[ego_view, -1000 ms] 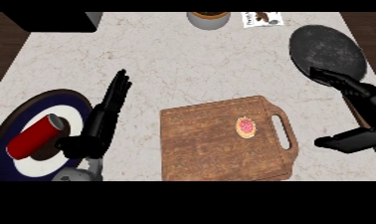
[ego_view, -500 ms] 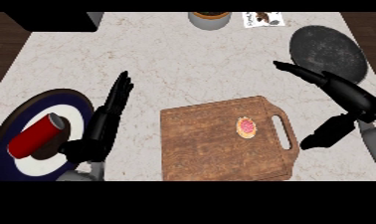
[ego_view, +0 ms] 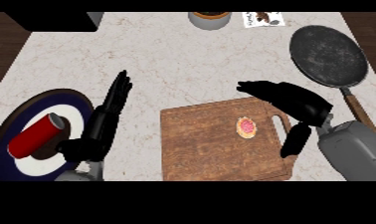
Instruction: Pick the cupcake from the cutting board and place it in the pan
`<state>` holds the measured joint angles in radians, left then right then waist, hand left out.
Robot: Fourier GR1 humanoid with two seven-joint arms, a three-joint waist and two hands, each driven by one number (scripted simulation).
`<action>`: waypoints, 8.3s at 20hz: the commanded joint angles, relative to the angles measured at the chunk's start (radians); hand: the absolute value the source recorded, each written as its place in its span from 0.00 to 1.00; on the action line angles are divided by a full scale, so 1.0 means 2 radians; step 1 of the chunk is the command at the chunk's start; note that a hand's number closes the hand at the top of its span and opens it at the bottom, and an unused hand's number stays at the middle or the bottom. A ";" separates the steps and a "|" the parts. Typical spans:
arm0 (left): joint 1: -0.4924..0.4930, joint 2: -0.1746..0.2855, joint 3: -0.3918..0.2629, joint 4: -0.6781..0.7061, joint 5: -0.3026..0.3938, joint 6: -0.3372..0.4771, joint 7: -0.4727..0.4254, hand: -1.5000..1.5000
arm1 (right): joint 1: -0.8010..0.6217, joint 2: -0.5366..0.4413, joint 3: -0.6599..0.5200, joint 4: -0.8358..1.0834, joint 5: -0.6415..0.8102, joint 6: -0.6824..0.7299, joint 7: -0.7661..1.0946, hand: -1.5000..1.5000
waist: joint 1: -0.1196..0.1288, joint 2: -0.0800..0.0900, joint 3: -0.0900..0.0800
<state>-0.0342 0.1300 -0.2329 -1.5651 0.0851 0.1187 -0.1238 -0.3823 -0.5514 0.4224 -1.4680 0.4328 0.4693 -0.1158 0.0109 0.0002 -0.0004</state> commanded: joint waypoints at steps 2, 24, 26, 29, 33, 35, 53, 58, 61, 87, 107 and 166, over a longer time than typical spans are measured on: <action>0.002 -0.009 0.006 0.001 0.000 -0.001 0.008 0.50 | 0.011 0.037 0.040 -0.022 0.061 0.012 0.056 0.00 | -0.005 -0.001 0.000; -0.003 -0.039 0.035 0.013 -0.037 -0.033 -0.002 0.50 | -0.012 0.154 -0.060 0.130 0.190 0.011 -0.025 0.00 | -0.003 0.000 0.000; -0.009 -0.037 0.047 0.011 -0.029 -0.037 0.010 0.50 | -0.008 0.143 -0.064 0.138 0.202 0.021 -0.037 0.00 | -0.004 0.000 0.000; -0.005 -0.050 0.033 0.006 -0.042 -0.025 0.014 0.50 | -0.008 0.166 -0.053 0.200 0.230 -0.025 -0.046 0.00 | -0.003 0.001 0.000; 0.031 -0.026 0.040 -0.020 -0.033 -0.051 0.000 0.50 | -0.012 0.140 -0.011 0.166 0.255 0.012 -0.074 1.00 | -0.002 0.000 0.000; 0.038 -0.051 0.015 -0.039 -0.053 -0.024 0.019 0.50 | -0.001 0.171 0.007 0.220 0.293 -0.065 -0.083 1.00 | 0.000 0.001 0.000; 0.017 -0.041 0.048 -0.010 -0.042 -0.050 0.010 0.50 | -0.060 0.239 -0.189 0.227 0.296 -0.170 0.124 1.00 | -0.005 0.001 0.000; -0.003 -0.045 0.047 -0.008 -0.048 -0.044 0.022 0.50 | -0.093 0.264 -0.200 0.202 0.365 -0.275 0.264 1.00 | -0.005 0.000 0.000; 0.026 -0.054 0.028 -0.022 -0.057 -0.039 0.020 0.50 | -0.121 0.266 -0.202 0.167 0.391 -0.305 0.303 1.00 | -0.003 -0.002 0.000; 0.020 -0.040 0.056 -0.005 -0.042 -0.066 -0.007 0.50 | -0.144 0.109 -0.379 0.373 0.312 -0.609 0.173 1.00 | 0.008 0.005 0.001; -0.024 -0.059 0.026 0.002 -0.057 -0.063 0.012 0.50 | -0.227 -0.013 -0.471 0.652 0.196 -0.466 0.049 0.00 | 0.043 0.021 0.004; -0.012 -0.046 0.077 0.005 -0.047 -0.074 0.014 0.50 | -0.050 -0.048 -0.521 0.561 -0.099 -0.230 -0.282 0.00 | -0.002 0.001 0.001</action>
<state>-0.0162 0.0223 -0.1105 -1.5868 -0.0266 -0.0073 -0.1005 -0.4848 -0.6403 -0.6383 -0.3333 0.2438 0.0490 -0.6720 0.0084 0.0027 0.0011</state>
